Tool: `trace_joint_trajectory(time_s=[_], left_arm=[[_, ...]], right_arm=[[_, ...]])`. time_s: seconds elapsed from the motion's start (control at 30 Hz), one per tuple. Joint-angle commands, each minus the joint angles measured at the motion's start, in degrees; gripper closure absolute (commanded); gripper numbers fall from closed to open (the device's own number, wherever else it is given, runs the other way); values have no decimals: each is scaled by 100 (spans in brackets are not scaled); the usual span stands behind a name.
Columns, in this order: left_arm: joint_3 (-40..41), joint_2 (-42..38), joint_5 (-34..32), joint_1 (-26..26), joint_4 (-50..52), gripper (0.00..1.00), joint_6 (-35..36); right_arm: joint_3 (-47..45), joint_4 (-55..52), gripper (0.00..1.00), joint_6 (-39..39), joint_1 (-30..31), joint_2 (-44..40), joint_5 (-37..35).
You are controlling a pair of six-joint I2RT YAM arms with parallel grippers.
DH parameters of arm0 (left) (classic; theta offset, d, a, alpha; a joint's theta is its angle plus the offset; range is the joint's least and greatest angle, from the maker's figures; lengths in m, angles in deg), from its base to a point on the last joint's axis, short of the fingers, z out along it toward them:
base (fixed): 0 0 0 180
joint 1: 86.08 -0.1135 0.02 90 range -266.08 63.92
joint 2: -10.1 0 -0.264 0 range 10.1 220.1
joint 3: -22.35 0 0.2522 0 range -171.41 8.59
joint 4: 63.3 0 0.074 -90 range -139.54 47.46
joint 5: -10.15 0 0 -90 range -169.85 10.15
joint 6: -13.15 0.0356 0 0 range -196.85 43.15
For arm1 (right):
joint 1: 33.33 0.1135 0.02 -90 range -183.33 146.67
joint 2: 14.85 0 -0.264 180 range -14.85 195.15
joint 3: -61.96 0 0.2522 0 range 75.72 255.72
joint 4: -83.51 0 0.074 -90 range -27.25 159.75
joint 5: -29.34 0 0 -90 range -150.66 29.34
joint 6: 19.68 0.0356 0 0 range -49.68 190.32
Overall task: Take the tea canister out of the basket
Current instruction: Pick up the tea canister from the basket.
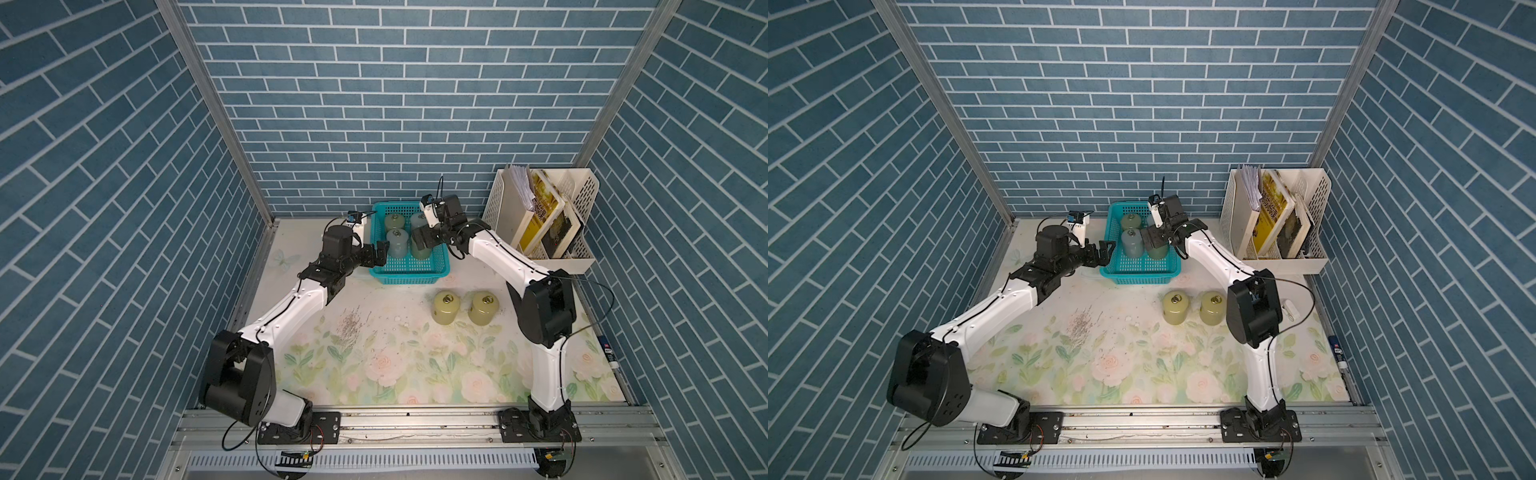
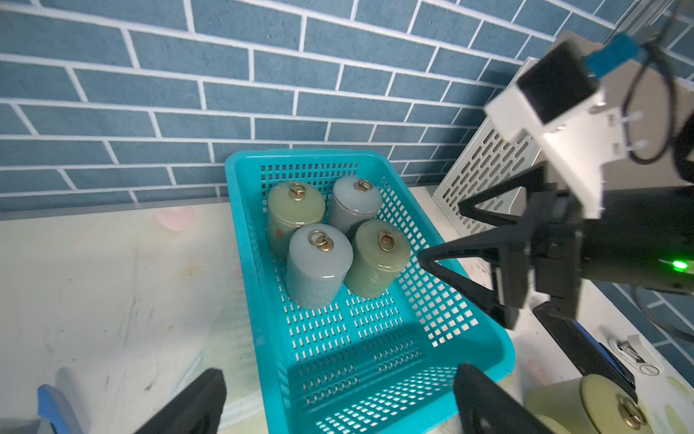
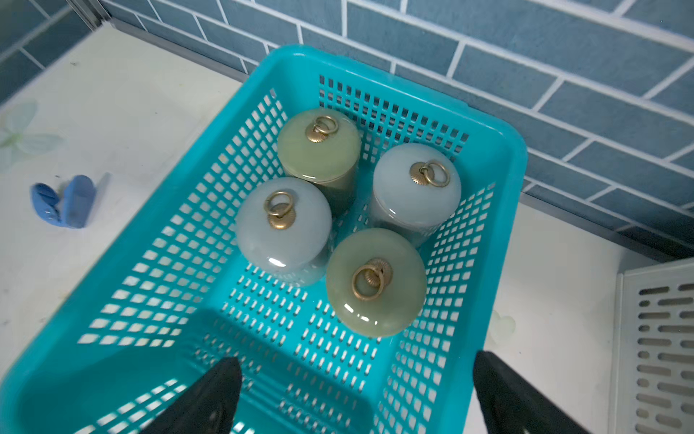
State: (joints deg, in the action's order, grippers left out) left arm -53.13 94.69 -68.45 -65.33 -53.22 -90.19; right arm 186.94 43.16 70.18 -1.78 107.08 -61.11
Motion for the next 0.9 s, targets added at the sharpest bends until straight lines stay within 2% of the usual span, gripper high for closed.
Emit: trace_joint_trajectory(time_s=[0.0, 0.23, 0.5, 0.87], left_arm=[[-96, 76, 316, -10, 120, 0, -66], [71, 63, 511, -12, -18, 0, -132], [164, 67, 617, 6, -88, 0, -150], [282, 30, 564, 8, -132, 0, -160]], right_arm=[[644, -471, 0, -600, -104, 331, 168], [1771, -944, 0, -950, -271, 1354, 361], [2122, -927, 0, -986, -281, 1814, 844], [2523, -1085, 0, -978, -281, 2324, 921]])
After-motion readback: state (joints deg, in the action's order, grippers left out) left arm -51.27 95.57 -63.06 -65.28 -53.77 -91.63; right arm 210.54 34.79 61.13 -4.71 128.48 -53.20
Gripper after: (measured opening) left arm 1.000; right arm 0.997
